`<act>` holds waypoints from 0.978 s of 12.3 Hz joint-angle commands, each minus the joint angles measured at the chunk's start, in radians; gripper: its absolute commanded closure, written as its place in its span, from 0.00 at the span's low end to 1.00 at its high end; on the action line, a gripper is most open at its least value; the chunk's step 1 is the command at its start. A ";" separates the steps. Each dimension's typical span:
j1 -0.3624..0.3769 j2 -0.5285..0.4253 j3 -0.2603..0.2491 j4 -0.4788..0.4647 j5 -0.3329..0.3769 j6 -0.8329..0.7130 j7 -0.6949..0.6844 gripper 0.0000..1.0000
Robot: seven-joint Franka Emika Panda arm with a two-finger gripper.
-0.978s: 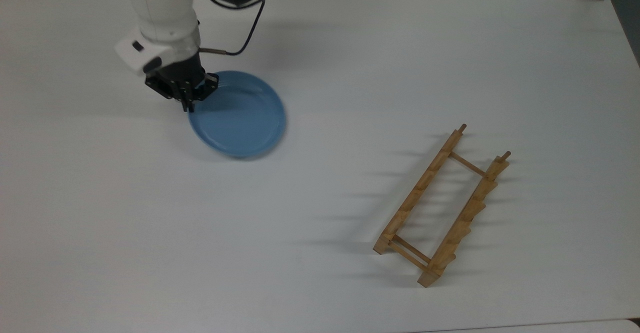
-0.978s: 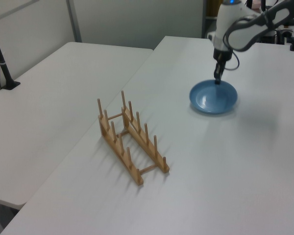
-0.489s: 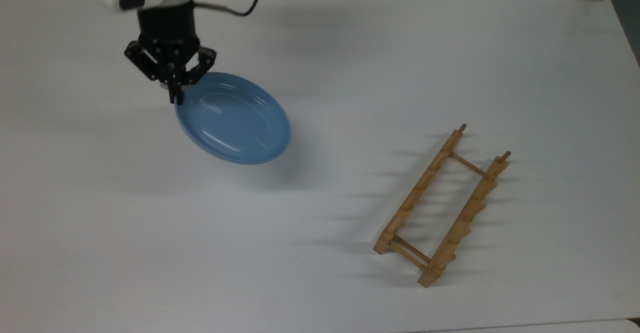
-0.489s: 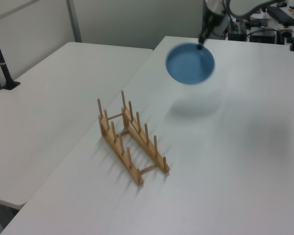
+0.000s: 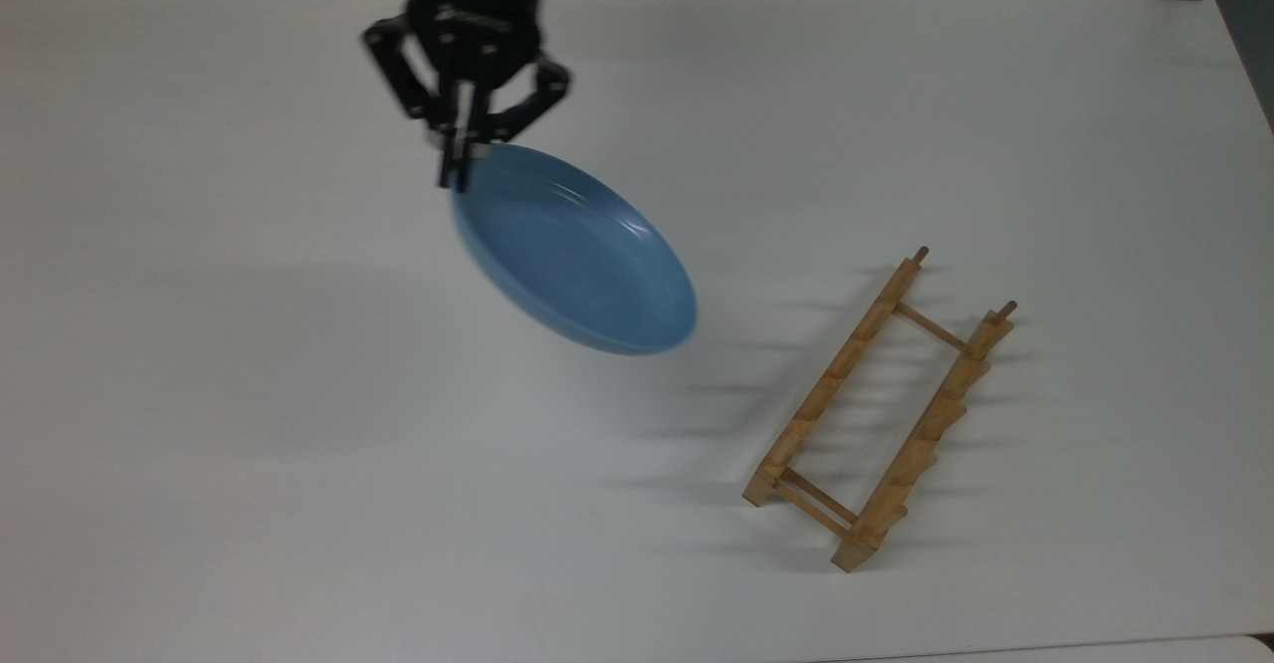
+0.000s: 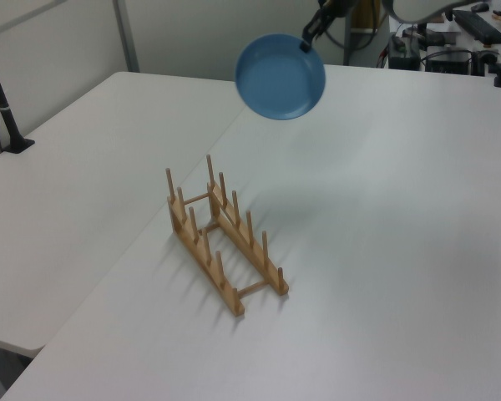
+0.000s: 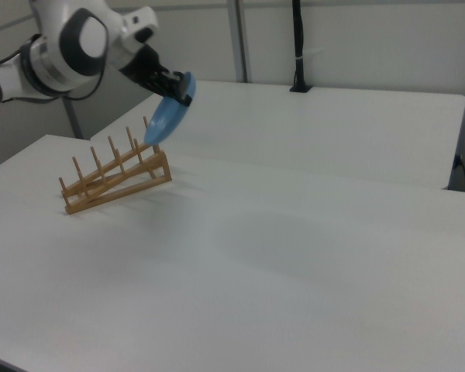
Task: Place plate in plate rack
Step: 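Carry the plate upright over the wooden rack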
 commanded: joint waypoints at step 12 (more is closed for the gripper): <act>0.041 0.163 0.229 0.055 -1.091 0.082 0.723 1.00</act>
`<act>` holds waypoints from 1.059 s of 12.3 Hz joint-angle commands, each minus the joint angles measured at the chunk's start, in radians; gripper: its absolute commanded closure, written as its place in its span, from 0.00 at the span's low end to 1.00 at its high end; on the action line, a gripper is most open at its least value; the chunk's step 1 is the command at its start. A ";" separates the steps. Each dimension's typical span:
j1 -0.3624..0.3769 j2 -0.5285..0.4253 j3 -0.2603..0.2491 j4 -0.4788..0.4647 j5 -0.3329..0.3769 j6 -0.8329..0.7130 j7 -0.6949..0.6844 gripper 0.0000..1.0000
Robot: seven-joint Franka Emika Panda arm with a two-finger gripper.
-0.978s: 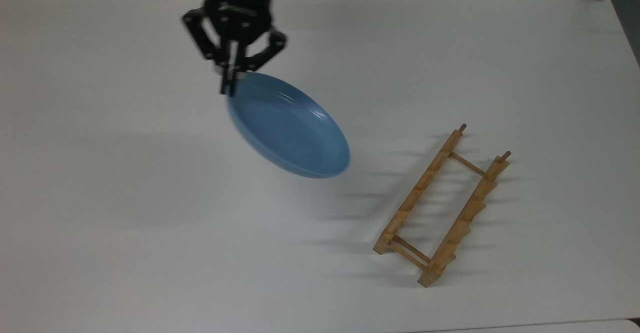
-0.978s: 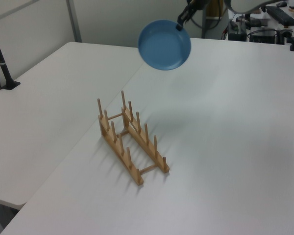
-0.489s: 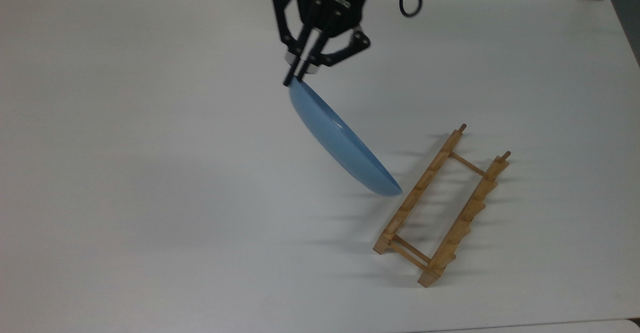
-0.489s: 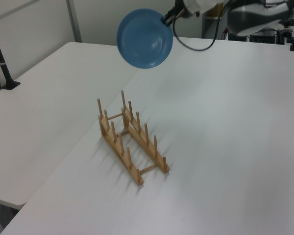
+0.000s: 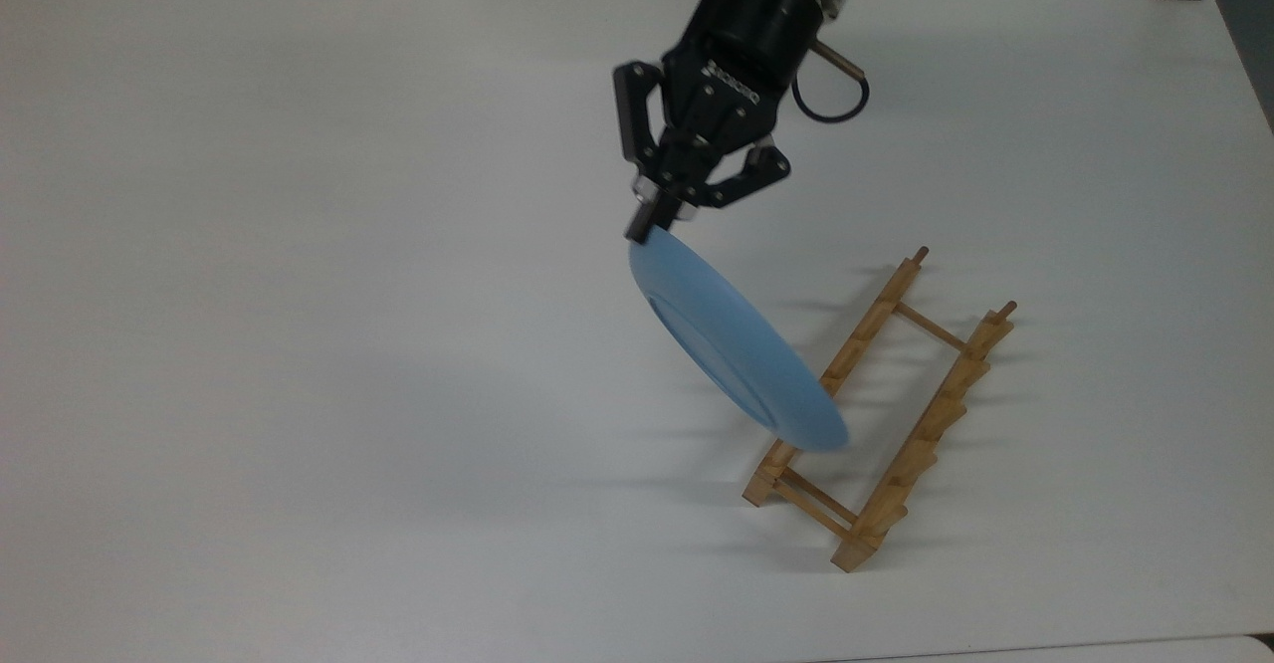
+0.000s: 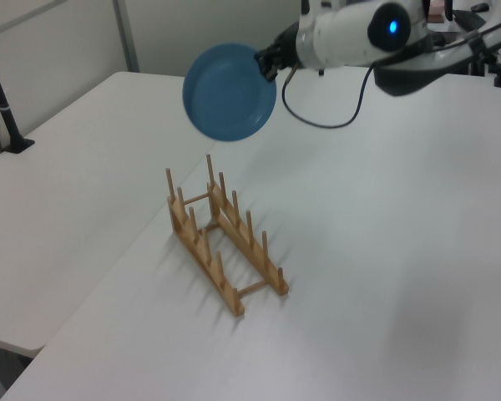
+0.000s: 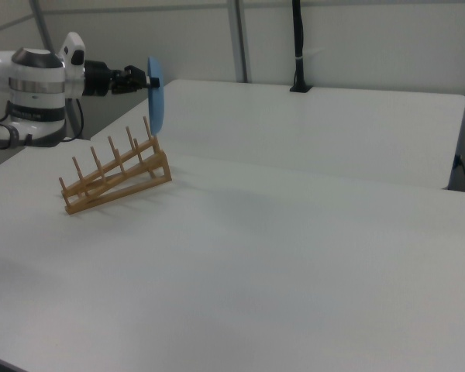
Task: Place plate in plate rack
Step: 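Carry the plate upright over the wooden rack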
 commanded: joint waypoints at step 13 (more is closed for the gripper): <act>0.106 0.245 -0.001 0.189 -0.258 0.061 0.003 1.00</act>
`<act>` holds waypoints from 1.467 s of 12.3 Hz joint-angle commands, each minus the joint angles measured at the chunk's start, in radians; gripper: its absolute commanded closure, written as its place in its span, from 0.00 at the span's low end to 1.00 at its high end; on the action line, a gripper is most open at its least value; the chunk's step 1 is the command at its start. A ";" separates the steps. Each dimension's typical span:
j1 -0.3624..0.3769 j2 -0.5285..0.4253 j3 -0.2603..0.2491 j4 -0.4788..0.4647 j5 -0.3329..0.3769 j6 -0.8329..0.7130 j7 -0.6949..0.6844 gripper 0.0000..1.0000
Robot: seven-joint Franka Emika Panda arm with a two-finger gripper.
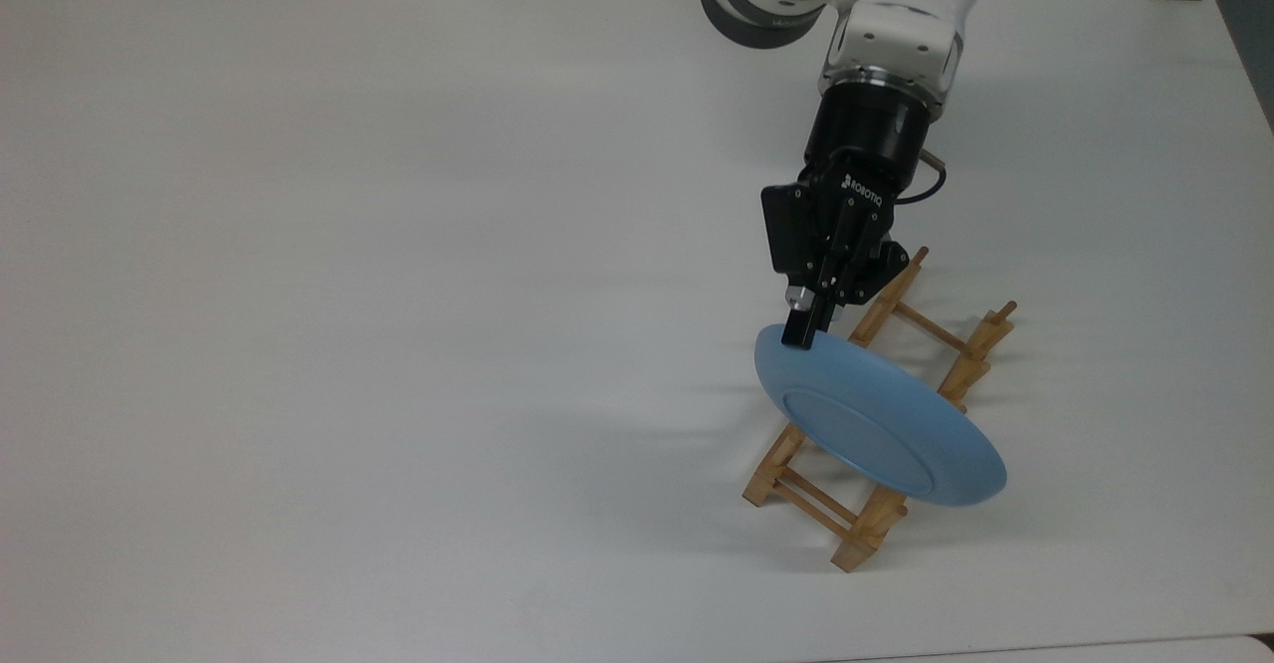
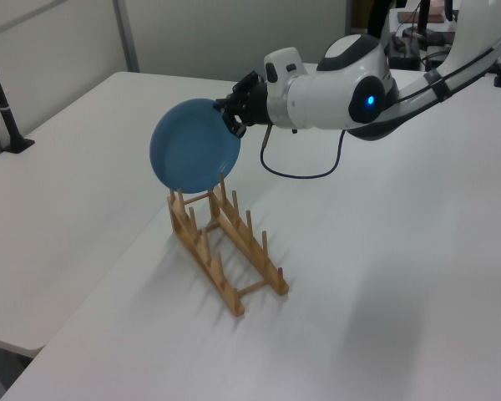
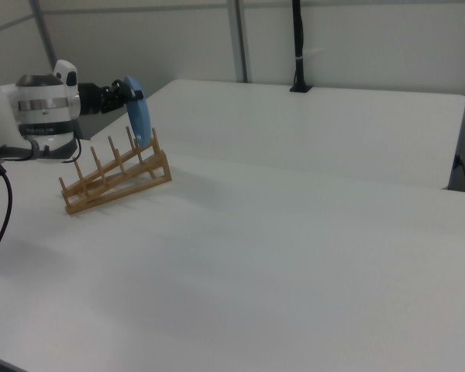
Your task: Place plate in plate rack
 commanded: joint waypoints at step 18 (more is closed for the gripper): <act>-0.050 -0.324 0.020 0.060 1.053 -0.231 -0.184 0.00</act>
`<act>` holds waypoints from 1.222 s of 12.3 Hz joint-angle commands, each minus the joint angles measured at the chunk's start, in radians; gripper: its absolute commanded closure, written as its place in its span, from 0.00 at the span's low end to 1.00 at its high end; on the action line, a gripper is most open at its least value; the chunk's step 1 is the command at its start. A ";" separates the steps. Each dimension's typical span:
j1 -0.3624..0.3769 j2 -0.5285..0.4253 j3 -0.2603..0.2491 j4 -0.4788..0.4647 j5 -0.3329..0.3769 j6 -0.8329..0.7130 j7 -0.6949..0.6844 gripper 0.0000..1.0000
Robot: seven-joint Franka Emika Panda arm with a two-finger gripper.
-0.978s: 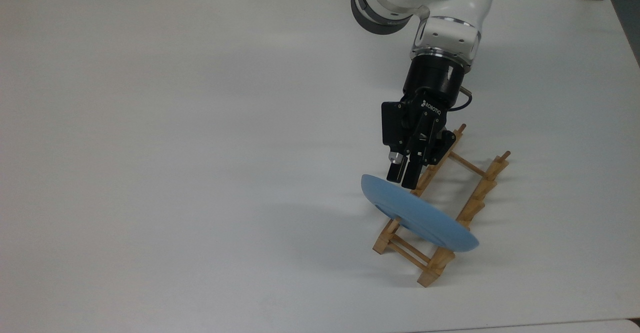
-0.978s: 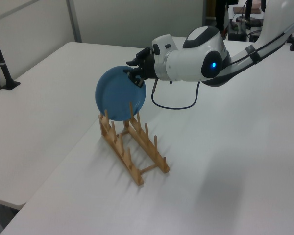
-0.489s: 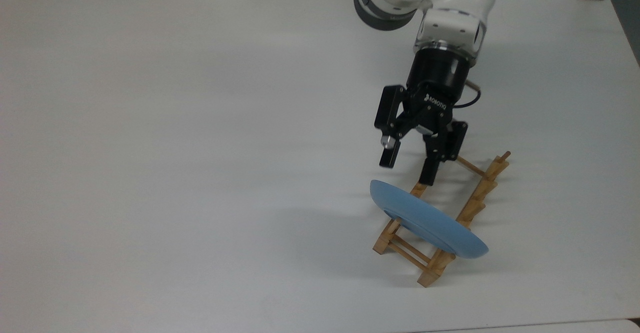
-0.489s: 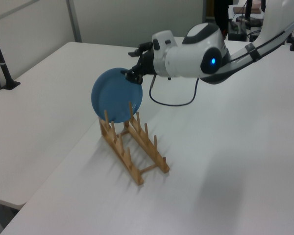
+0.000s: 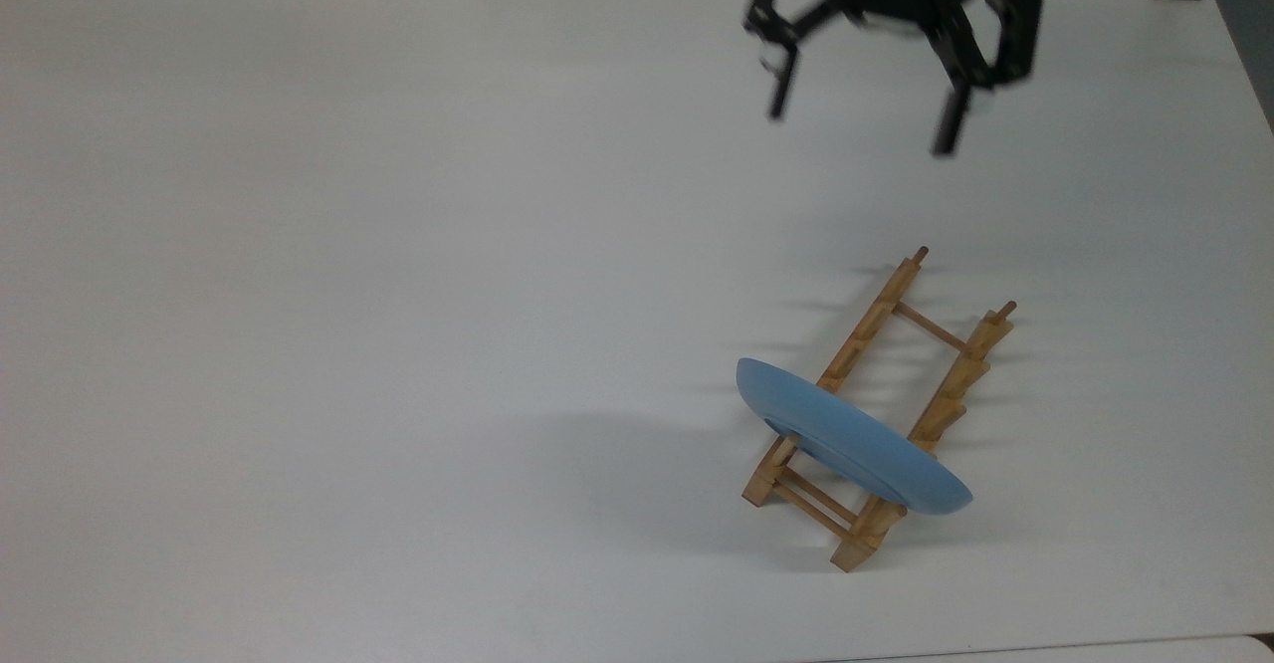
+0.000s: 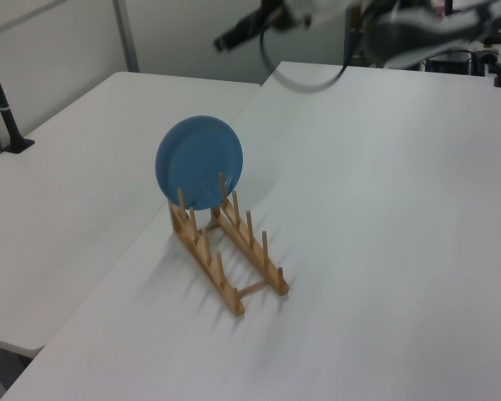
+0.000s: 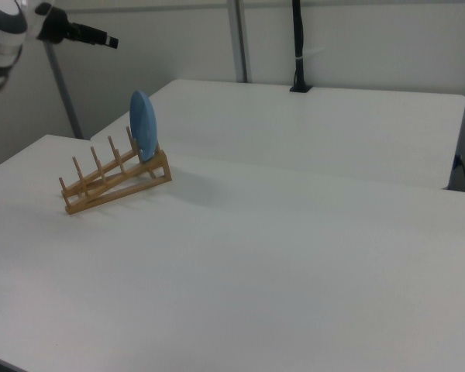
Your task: Place plate in plate rack
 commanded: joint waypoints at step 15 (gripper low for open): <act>-0.288 -0.344 -0.233 -0.255 0.947 -0.622 -1.055 0.00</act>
